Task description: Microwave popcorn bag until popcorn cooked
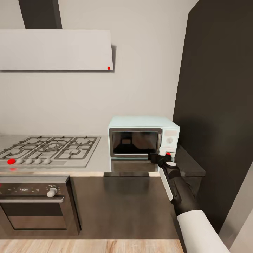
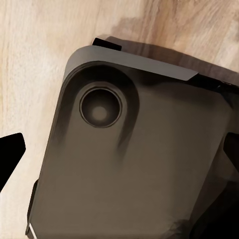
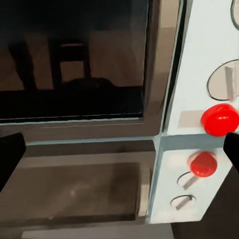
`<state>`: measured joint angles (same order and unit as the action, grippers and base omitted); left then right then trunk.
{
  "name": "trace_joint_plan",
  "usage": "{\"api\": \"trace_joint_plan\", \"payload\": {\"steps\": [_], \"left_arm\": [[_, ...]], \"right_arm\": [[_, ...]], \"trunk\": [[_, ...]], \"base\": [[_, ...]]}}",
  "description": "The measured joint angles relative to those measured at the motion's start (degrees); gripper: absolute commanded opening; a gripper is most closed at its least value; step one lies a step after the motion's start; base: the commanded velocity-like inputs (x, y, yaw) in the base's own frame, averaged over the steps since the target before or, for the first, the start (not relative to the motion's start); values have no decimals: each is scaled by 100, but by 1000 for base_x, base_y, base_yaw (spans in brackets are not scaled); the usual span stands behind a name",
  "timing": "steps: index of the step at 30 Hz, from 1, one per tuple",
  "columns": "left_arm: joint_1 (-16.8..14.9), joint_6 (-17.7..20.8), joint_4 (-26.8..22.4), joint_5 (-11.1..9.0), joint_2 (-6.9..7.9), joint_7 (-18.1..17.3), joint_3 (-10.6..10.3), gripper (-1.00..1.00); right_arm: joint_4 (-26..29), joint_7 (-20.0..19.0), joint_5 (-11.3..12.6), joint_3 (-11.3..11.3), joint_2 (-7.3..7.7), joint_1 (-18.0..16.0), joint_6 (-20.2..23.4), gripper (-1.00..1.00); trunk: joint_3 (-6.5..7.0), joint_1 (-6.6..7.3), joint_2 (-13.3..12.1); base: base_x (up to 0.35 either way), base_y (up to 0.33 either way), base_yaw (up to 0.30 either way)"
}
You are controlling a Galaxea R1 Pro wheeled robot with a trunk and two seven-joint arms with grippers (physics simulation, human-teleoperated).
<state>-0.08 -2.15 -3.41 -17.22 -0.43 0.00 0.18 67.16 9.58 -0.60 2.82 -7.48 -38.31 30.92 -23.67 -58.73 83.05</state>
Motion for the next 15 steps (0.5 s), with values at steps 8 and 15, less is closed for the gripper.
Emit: {"api": "trace_joint_plan", "payload": {"steps": [8, 15], "left_arm": [[0, 0, 0, -4, 8, 1, 10, 100], [0, 0, 0, 0, 9, 0, 8, 100]], "right_arm": [[10, -8, -16, 33, 237, -1, 5, 100], [6, 0, -27, 33, 271, -1, -21, 100]], "trunk": [[0, 2, 0], [0, 1, 0]], "base": [[85, 0, 0], [100, 0, 0]]}}
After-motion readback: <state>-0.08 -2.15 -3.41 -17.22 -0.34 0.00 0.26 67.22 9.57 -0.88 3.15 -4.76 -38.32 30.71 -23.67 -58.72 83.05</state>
